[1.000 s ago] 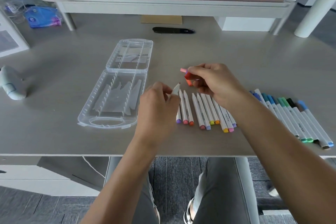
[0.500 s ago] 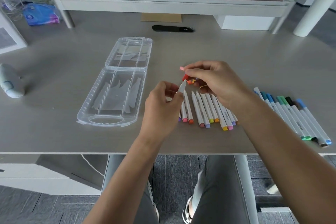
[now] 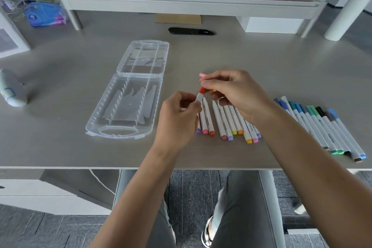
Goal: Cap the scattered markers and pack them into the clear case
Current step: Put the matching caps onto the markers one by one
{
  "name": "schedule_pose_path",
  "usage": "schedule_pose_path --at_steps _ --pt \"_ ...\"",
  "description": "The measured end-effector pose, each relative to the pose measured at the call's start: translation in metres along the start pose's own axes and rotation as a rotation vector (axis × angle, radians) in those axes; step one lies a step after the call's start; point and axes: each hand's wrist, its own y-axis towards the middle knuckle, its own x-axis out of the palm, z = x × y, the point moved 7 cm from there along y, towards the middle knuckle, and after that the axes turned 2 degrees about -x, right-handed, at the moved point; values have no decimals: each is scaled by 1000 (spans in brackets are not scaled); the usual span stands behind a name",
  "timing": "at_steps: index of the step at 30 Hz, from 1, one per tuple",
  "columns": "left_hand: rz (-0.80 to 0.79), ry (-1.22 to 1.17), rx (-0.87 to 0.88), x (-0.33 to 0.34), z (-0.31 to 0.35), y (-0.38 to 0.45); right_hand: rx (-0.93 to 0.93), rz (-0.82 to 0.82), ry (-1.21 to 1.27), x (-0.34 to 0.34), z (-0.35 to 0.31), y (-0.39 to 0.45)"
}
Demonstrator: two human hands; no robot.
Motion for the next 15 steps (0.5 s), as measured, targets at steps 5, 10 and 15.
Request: schedule_pose_path --at_steps 5,10,15 --pt "-13 -135 -106 0 0 -1 -17 47 -20 6 1 1" --pt "101 76 37 -9 6 1 67 100 38 4 1 5" --pt "232 616 185 -17 13 -1 -48 177 -392 -19 -2 14"
